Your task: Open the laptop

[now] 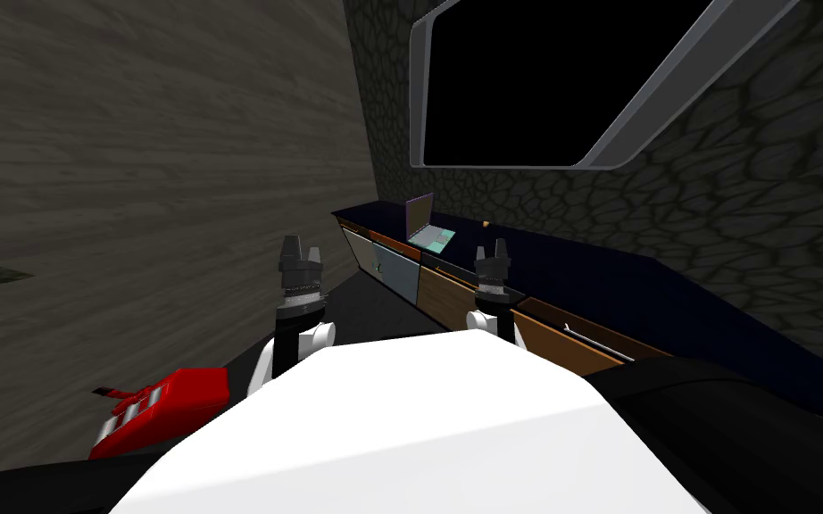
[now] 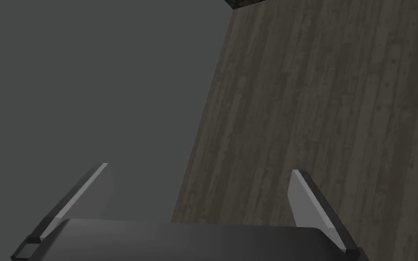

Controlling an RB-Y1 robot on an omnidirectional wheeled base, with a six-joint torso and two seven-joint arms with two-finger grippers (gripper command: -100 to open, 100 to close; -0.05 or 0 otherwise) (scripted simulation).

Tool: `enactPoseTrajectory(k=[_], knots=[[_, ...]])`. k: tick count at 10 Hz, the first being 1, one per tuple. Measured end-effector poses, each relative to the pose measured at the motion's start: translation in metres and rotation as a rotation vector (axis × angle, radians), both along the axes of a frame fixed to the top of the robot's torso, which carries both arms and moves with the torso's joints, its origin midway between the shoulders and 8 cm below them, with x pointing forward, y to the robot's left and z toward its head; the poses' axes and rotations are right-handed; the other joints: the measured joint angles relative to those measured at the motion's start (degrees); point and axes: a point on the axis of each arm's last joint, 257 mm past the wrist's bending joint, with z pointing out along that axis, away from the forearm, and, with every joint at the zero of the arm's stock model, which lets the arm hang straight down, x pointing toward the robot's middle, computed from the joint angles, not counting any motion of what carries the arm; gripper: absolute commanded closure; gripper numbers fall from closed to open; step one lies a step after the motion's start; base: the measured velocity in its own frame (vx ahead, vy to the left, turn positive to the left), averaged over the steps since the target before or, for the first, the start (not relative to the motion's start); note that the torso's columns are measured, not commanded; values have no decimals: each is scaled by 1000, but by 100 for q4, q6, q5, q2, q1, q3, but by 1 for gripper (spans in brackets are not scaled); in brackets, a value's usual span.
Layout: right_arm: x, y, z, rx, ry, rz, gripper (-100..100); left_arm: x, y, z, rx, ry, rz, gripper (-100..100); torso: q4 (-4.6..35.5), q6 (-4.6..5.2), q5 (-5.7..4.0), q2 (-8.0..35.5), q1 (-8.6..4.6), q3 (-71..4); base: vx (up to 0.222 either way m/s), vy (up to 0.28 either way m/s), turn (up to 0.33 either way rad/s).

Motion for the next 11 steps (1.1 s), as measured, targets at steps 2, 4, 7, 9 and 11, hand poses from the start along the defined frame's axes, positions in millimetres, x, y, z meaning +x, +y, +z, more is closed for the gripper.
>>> enactPoseTrajectory(k=[2,4,7,9,11], knots=[[0,0,0,0,0,0,0,0,0,0,0,0,0,0,600,0,0,597,0,-1200,0,0,0],[0,0,0,0,0,0,0,0,0,0,0,0,0,0,1424,0,0,1422,0,-2850,0,0,0],[0,0,0,0,0,0,0,0,0,0,0,0,0,0,2691,0,0,2693,0,-5381,0,0,0],[0,0,0,0,0,0,0,0,0,0,0,0,0,0,3537,0,0,3539,0,-7073,0,0,0],[-1,-1,0,-24,8,1,-100,0,0,0,0,0,0,0,4150,1,3,4159,13,-8311,-12,73,-44]])
